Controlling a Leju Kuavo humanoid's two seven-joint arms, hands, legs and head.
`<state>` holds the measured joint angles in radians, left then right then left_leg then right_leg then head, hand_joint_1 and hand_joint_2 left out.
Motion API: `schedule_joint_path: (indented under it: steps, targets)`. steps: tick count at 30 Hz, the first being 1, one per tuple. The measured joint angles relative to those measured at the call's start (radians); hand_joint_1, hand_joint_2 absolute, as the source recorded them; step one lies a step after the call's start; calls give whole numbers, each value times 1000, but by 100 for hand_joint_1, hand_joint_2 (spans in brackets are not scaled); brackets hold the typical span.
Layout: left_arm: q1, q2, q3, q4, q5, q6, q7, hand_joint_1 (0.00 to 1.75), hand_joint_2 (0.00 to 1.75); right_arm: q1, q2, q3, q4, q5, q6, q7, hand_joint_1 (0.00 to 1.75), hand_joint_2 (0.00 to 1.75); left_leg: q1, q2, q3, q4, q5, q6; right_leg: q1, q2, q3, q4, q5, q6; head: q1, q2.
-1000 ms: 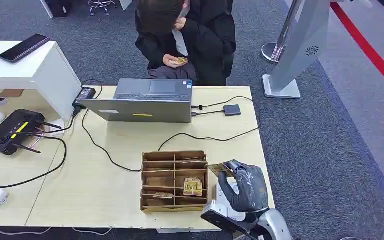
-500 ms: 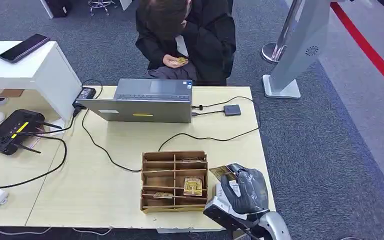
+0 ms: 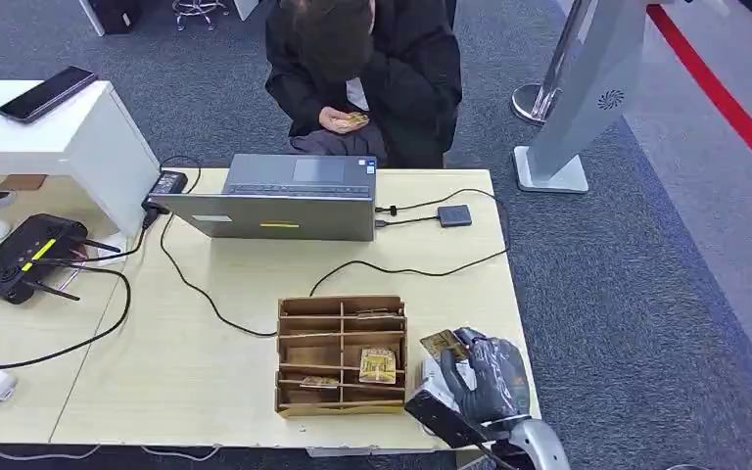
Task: Pass the card to the sensor for recognition and then transmit it.
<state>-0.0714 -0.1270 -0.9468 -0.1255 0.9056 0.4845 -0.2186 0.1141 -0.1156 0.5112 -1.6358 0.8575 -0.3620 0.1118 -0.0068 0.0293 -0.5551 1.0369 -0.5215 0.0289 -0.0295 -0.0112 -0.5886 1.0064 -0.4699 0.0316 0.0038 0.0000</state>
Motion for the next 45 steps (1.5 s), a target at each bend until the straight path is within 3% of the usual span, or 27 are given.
schedule_joint_path:
  steps: [9,35,45]
  targets:
    - [1,0,0,0,16,0,-4,0,0,10,0,-23,5,-73,42,27,175,175,0,0,0,0,0,0,0,0,0,0,0,0,0,0]
    - [3,3,0,0,45,0,-18,0,0,39,-39,-77,8,-329,140,-19,175,175,0,0,0,0,0,0,0,0,0,0,0,0,0,0]
    - [4,4,-1,0,55,0,-22,0,0,51,-65,-82,9,-357,164,-17,175,175,0,0,0,0,0,0,0,0,0,0,0,0,0,0]
